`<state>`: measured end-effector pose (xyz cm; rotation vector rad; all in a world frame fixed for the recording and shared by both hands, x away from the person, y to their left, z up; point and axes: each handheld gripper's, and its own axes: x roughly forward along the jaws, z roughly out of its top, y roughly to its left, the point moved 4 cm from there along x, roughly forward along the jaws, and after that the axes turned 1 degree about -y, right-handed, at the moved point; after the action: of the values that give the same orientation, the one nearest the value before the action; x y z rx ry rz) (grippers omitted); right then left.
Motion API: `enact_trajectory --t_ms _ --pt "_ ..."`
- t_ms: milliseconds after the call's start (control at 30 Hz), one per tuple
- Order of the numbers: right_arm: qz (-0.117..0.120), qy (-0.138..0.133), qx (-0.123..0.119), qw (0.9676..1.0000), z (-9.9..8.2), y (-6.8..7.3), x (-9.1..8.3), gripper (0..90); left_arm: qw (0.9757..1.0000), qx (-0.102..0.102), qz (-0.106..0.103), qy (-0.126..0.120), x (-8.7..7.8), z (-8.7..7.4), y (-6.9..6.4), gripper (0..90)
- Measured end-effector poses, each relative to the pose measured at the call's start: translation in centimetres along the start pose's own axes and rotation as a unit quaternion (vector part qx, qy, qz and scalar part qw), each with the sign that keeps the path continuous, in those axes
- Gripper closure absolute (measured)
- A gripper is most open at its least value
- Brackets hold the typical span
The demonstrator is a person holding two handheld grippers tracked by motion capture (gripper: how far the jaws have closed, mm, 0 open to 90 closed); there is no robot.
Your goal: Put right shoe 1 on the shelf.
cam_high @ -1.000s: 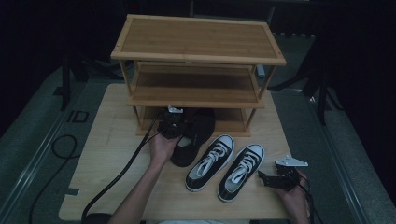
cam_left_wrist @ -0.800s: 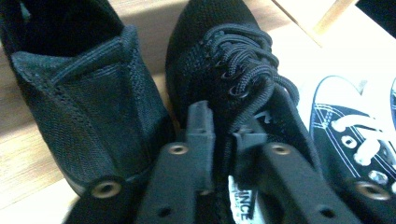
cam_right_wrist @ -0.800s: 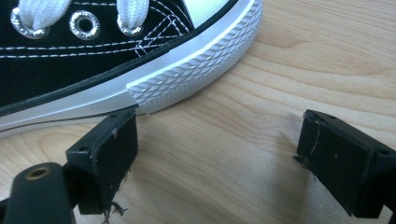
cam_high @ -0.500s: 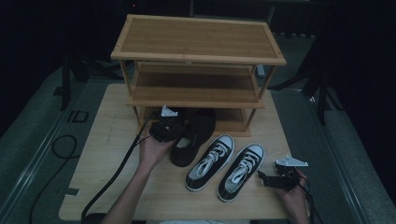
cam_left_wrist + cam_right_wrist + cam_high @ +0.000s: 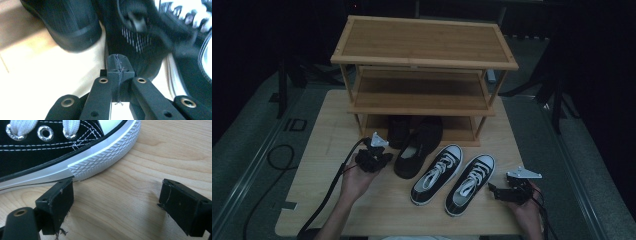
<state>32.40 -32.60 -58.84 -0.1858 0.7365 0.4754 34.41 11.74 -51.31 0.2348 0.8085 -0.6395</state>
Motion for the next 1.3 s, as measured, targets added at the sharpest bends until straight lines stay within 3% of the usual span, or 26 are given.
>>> enact_trajectory --t_ms 233,433,567,900,1100,1300 --pt "0.0 0.0 0.0 1.0 0.0 0.0 0.0 12.2 0.9995 0.004 -0.009 0.029 1.1 -2.3 -0.5 90.0" --pt "0.0 0.0 0.0 1.0 0.0 0.0 0.0 12.2 0.9981 0.019 -0.013 0.057 2.0 -3.5 -1.1 90.0" --pt "0.0 0.0 0.0 1.0 0.0 0.0 0.0 12.2 0.9973 0.019 -0.018 0.069 2.6 -4.0 -1.3 90.0" --pt "0.0 0.0 0.0 1.0 0.0 0.0 0.0 12.2 0.9964 0.021 -0.028 0.077 4.3 -3.9 -2.7 89.9" --pt "0.0 0.0 0.0 1.0 0.0 0.0 0.0 12.2 0.9957 0.032 -0.049 0.071 4.9 -3.0 -3.8 90.0" --pt "0.0 0.0 0.0 1.0 0.0 0.0 0.0 12.2 0.9957 0.037 -0.054 0.065 5.8 -2.0 -4.6 90.0"
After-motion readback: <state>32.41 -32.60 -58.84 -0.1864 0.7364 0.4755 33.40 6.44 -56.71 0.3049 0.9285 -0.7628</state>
